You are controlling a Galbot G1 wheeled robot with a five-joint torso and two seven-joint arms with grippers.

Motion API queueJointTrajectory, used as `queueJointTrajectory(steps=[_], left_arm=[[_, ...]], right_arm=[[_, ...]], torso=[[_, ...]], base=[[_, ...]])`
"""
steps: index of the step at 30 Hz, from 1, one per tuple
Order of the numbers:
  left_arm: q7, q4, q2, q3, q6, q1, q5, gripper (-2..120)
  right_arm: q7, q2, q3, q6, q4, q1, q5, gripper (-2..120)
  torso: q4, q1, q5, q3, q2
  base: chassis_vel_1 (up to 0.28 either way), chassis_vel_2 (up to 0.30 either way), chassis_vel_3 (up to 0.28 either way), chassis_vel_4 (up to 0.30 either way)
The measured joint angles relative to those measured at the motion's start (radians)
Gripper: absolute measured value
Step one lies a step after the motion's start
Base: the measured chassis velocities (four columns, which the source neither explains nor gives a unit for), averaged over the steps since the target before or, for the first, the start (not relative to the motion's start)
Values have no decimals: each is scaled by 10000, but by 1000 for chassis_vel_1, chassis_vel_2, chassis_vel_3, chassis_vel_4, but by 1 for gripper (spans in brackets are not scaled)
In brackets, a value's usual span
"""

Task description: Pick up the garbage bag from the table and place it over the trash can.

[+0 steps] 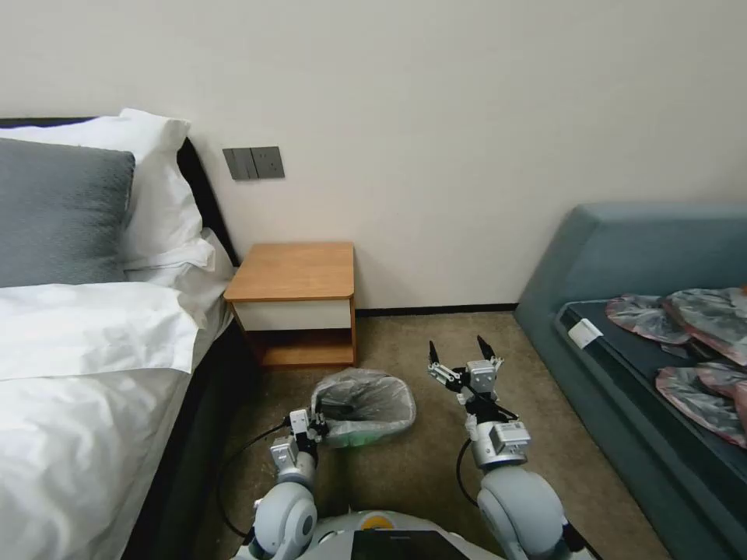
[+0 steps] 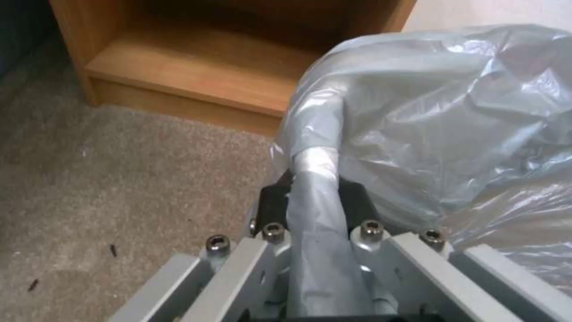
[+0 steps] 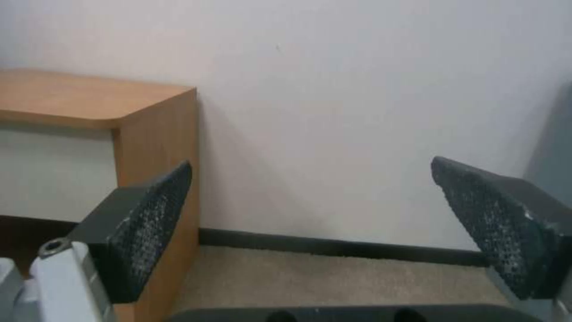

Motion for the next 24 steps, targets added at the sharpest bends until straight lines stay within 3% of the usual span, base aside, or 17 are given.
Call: queueJointTrajectory(steps=[2, 9, 11, 13, 24], left_arm=[[-19, 46, -8, 45, -1, -15, 190, 5], [47, 82, 5, -6, 4, -80, 328, 28], [153, 79, 20, -59, 3, -118, 388, 39], [186, 74, 20, -69, -4, -137, 414, 43], [495, -232, 30, -203, -46, -165, 345, 86]], right_arm=[[12, 23, -45, -43, 34, 15, -1, 100], [81, 98, -155, -105, 19, 97, 6, 100], [126, 139, -221, -129, -5, 105, 11, 100], [134, 154, -238, -137, -8, 106, 12, 100], [200, 80, -161, -231, -52, 135, 180, 100]], torso=[[0, 0, 0, 0, 0], [-2, 0, -3, 1, 0], [-1, 0, -3, 1, 0], [-1, 0, -2, 1, 0], [-1, 0, -1, 2, 0]], base=[[0, 0, 0, 0], [0, 0, 0, 0], [0, 0, 0, 0], [0, 0, 0, 0], [0, 0, 0, 0]])
